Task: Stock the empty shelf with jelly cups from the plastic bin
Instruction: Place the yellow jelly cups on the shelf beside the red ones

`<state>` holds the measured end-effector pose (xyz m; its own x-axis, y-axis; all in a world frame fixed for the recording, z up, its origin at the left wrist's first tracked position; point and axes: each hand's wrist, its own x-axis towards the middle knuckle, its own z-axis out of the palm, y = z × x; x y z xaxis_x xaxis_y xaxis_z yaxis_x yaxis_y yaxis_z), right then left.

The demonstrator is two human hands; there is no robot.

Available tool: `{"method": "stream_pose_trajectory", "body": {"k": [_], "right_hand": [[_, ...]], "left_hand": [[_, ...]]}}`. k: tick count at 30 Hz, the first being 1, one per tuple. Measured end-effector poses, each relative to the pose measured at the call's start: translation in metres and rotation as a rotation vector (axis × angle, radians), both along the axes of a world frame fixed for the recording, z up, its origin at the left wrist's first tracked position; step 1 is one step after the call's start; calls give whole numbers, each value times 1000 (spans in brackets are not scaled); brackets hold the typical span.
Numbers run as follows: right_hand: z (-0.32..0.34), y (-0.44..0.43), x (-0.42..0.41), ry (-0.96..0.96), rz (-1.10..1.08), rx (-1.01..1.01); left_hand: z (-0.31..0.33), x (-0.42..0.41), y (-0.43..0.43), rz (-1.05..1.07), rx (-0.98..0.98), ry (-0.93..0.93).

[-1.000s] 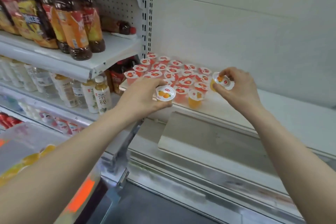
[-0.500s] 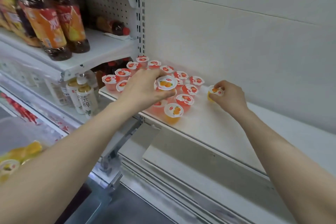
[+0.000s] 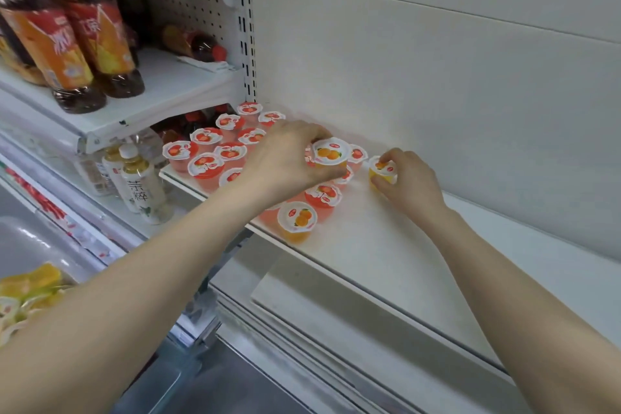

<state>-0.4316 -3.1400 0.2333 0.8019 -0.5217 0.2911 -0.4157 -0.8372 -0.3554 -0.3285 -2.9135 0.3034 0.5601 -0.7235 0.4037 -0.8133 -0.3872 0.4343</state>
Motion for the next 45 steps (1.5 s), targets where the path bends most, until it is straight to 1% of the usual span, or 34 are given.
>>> {"method": "stream_pose_trajectory", "body": {"k": [4,8,12,14,17,25,33,37,39,42,45], "right_hand": [[6,-10,-9,48,88,-144],[11,-18,-25,27,163,-261],[7,-26,-35,51,183,-361],[5,-29,-38,55,182,-376],[6,-32,-41,40,171,-372],[13,-30,-42,3,156,-368],[27,-14,-41,-11,161,-384],[40,3,-41,-22,168,-412],[45,16,-38,-32,182,-444],[52,45,-30,-48,212,-494],[58,84,-17,-45,261,-529]], "left_hand": [[-5,-6,-25,-66,79,-47],[-15,-13,-56,-112,187,-118],[-36,-16,-74,-127,262,-240],[-43,-19,-78,-126,297,-305],[-49,-22,-80,-123,337,-355],[-53,-24,-77,-99,369,-340],[-50,-27,-67,-138,356,-342],[-39,-24,-49,-123,270,-320],[-32,-18,-31,-102,195,-337],[-29,-3,8,-39,87,-411],[-28,15,54,4,64,-475]]}}
